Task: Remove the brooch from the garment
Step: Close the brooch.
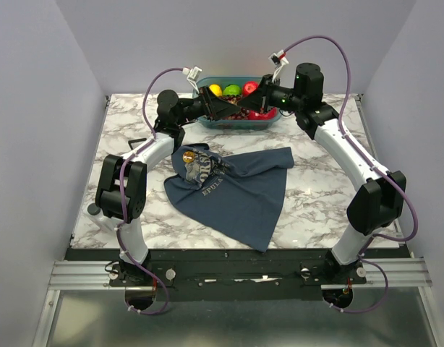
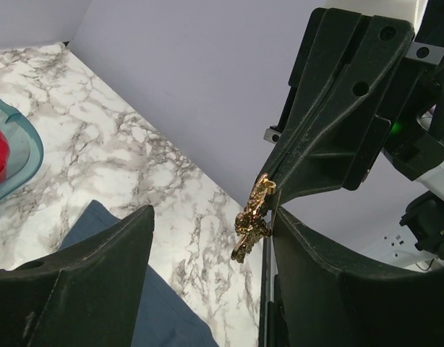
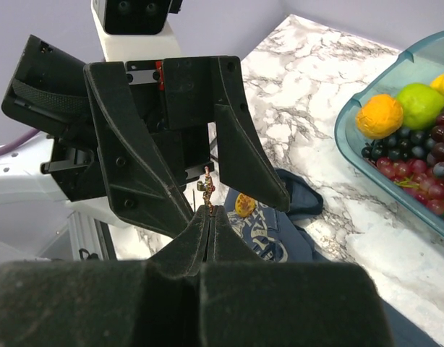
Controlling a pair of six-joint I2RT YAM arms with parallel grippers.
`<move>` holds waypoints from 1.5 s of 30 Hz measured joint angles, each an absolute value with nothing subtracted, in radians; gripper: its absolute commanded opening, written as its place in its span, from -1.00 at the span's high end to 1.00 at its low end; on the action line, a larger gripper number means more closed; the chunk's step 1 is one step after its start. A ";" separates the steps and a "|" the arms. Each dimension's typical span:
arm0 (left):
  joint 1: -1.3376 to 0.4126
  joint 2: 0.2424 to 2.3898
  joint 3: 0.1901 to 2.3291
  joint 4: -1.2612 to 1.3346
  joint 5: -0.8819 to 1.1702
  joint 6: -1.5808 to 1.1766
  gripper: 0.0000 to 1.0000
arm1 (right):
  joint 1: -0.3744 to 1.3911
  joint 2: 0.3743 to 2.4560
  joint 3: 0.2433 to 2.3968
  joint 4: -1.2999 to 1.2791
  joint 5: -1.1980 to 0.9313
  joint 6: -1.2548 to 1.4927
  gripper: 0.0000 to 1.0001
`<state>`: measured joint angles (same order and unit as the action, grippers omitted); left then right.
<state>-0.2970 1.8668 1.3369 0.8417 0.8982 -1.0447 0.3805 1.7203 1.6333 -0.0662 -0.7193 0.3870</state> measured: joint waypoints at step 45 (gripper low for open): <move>-0.277 1.863 1.330 0.824 0.898 -1.072 -0.33 | 0.385 1.723 1.625 -0.071 -0.705 0.348 0.99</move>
<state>-0.2768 1.8633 1.3304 0.8238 0.8982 -1.0718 0.3851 1.7226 1.6245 -0.0708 -0.7048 0.3481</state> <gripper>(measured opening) 0.676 0.012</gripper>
